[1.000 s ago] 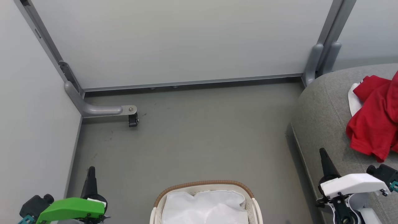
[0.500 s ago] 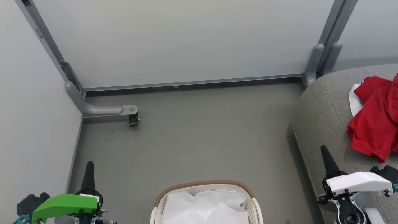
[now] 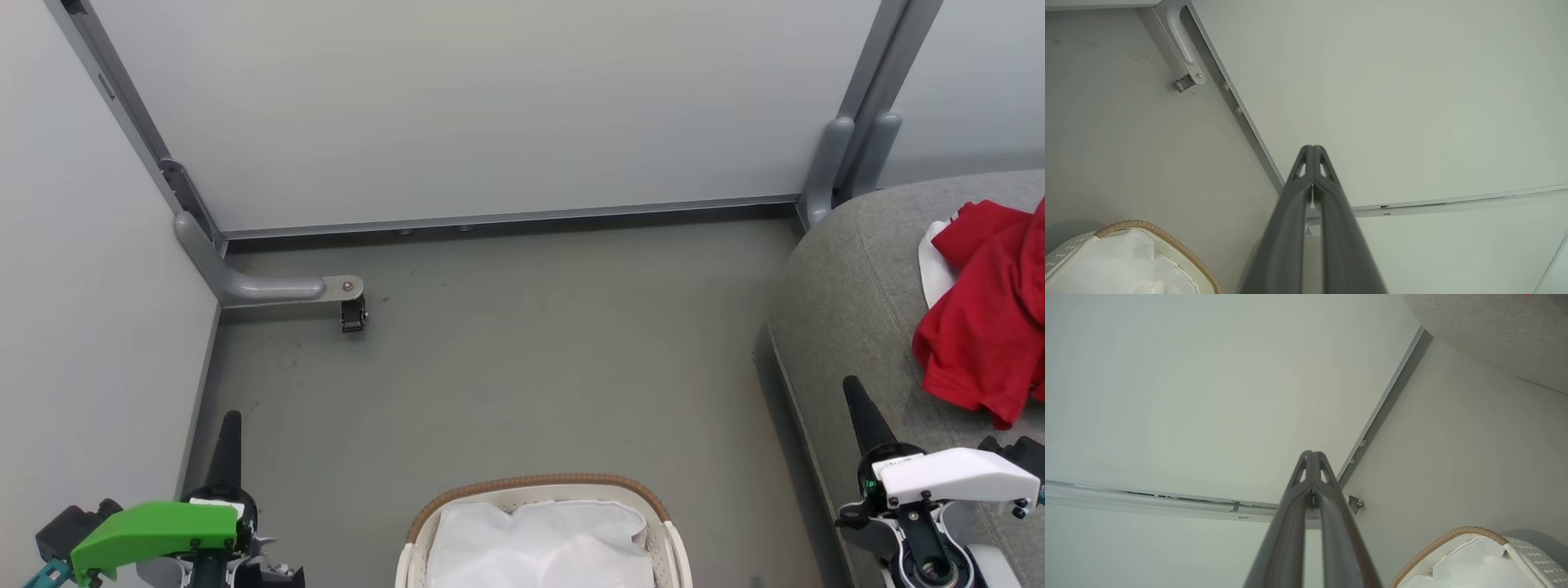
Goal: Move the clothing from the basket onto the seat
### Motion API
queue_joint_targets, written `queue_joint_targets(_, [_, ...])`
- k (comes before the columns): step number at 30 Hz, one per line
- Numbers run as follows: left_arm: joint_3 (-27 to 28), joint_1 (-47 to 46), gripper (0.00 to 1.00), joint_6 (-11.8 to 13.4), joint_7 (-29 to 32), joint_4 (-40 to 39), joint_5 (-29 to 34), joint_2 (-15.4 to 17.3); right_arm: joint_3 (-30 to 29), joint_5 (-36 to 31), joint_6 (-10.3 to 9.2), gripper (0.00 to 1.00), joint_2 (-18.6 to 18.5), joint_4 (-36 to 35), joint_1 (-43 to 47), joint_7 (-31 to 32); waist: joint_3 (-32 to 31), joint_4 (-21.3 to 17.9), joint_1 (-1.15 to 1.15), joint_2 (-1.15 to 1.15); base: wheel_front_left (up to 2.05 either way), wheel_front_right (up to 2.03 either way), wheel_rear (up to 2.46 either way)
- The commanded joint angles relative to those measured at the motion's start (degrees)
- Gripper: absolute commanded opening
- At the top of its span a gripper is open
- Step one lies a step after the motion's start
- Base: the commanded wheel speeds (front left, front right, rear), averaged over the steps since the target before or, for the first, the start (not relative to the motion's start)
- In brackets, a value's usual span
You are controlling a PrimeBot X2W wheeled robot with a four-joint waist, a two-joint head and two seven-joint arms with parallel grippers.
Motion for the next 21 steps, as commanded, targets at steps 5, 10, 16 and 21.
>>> queue_joint_targets(5, [0.5, -1.5, 0.0, -0.1, 0.7, -0.9, -3.2, 0.4, -0.4, 3.3, -0.02, 0.0, -0.4, -1.0, 0.3, 1.0, 0.0, 0.1, 0.0, 0.0, 0.0, 0.0, 0.0])
queue_joint_targets(10, [0.7, -1.7, 0.0, -0.2, 1.4, -1.2, -5.4, 0.5, -0.5, 5.9, -0.03, 0.0, -0.4, -1.4, 0.4, 1.6, 0.0, 0.2, 0.0, 0.0, 0.0, 0.0, 0.0])
queue_joint_targets(16, [1.0, -1.9, 0.0, -0.2, 2.2, -1.5, -8.0, 0.5, -0.7, 8.7, -0.03, 0.0, -0.4, -1.8, 0.5, 2.3, 0.0, 0.2, 0.0, 0.0, 0.0, 0.0, 0.0])
queue_joint_targets(21, [1.2, -2.1, 0.0, -0.2, 2.7, -1.8, -9.8, 0.5, -0.8, 10.7, -0.03, 0.0, -0.5, -2.1, 0.5, 2.8, -0.1, 0.3, 0.0, 0.0, 0.0, 0.0, 0.0])
